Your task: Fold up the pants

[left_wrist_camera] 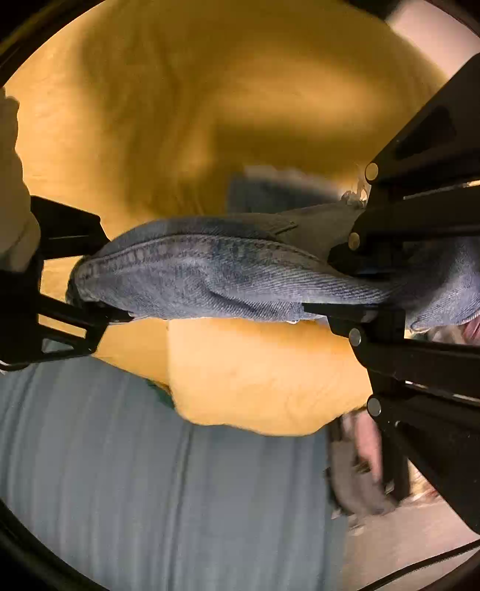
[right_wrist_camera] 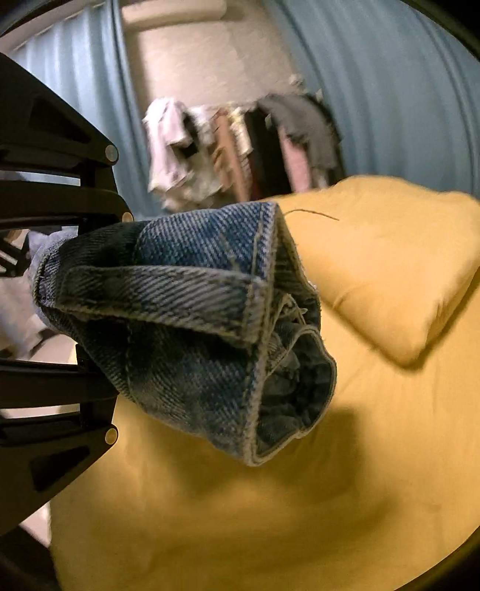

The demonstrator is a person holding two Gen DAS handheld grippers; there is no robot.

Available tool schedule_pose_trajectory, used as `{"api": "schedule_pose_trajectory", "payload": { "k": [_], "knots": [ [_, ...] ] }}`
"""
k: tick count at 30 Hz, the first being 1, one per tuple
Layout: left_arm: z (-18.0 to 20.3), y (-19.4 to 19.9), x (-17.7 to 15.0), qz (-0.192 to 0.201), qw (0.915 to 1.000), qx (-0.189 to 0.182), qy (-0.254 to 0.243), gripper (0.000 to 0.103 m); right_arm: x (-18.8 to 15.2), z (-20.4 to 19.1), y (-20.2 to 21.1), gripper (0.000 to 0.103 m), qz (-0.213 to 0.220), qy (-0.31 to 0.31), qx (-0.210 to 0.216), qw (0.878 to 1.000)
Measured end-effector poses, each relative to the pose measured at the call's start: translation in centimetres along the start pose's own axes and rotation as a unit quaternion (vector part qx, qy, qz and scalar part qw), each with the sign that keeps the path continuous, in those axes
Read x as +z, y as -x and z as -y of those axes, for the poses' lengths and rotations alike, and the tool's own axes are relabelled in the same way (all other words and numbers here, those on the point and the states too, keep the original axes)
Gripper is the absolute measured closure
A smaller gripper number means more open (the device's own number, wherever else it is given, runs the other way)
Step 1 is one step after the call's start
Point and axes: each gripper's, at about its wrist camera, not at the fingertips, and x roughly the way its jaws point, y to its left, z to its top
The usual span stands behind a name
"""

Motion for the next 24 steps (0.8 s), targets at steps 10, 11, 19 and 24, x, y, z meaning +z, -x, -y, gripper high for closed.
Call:
{"api": "schedule_pose_trajectory", "payload": {
  "k": [10, 11, 19, 24],
  "knots": [
    [3.1, -18.3, -7.8, 0.073, 0.9843, 0.056, -0.151, 0.091, 1.1, 7.8, -15.5, 0.070, 0.096, -0.007, 0.088, 0.991],
    [5.0, -19.3, -8.6, 0.075, 0.9828, 0.047, -0.162, 0.090, 0.2, 10.4, -17.3, 0.069, 0.087, -0.028, 0.074, 0.993],
    [10.3, -19.0, -11.4, 0.099, 0.9859, 0.051, -0.125, 0.072, -2.9, 12.4, -17.8, 0.042, 0.086, -0.025, 0.019, 0.996],
    [4.8, -17.2, -11.4, 0.050, 0.9974, 0.004, 0.052, 0.061, -4.1, 7.9, -15.9, 0.008, 0.065, 0.027, -0.130, 0.989]
  ]
}}
